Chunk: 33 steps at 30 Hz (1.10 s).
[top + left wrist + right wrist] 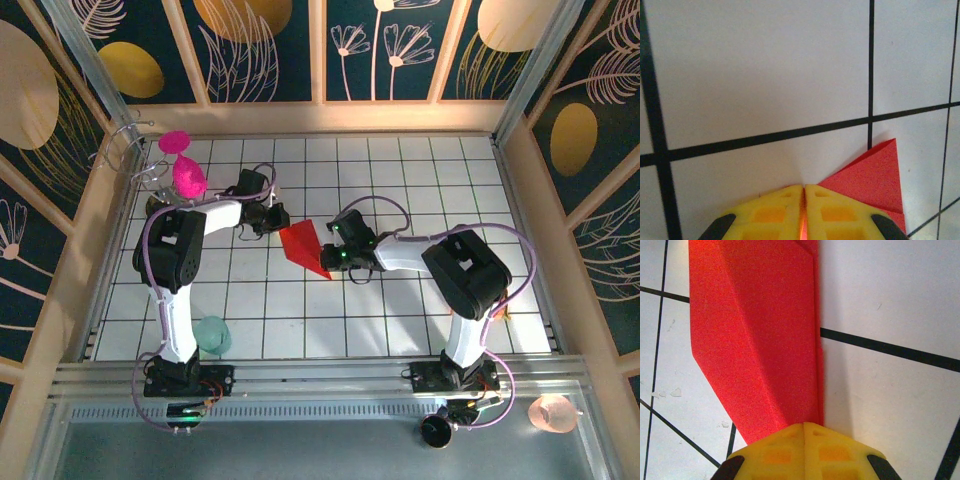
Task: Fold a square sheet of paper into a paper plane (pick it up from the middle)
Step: Fourth fold the wing at the center of the table.
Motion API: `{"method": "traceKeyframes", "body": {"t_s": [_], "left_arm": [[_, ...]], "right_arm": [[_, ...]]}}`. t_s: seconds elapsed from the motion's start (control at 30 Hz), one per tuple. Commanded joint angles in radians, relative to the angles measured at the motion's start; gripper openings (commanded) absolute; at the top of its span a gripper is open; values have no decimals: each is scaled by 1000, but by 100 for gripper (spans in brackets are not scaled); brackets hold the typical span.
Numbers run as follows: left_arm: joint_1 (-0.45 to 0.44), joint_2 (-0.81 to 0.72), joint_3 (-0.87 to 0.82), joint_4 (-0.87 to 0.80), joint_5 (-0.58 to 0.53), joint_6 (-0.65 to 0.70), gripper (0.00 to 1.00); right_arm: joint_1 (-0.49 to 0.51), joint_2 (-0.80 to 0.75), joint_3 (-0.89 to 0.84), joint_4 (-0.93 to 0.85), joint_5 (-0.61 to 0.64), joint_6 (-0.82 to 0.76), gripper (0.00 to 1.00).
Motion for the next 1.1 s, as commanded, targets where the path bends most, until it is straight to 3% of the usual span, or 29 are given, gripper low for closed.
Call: {"method": "traceKeyframes", "body": {"t_s": [0.0, 0.23, 0.53, 0.83, 1.07], "left_arm": [[49, 36, 24, 10, -186, 28, 11], [48, 4, 13, 46, -147, 15, 13], [4, -173, -138, 146, -105, -103, 17], [-70, -308, -339, 334, -15, -315, 32], [-89, -385, -473, 517, 33, -473, 43]], "right_arm": [[-8, 55, -97, -307, 138, 1, 0], [-9, 37, -105, -303, 134, 7, 0], [-14, -31, -35, -204, 38, 40, 0], [-97, -197, -56, 130, -166, 111, 30], [-181, -119, -41, 210, -258, 50, 36]]}}
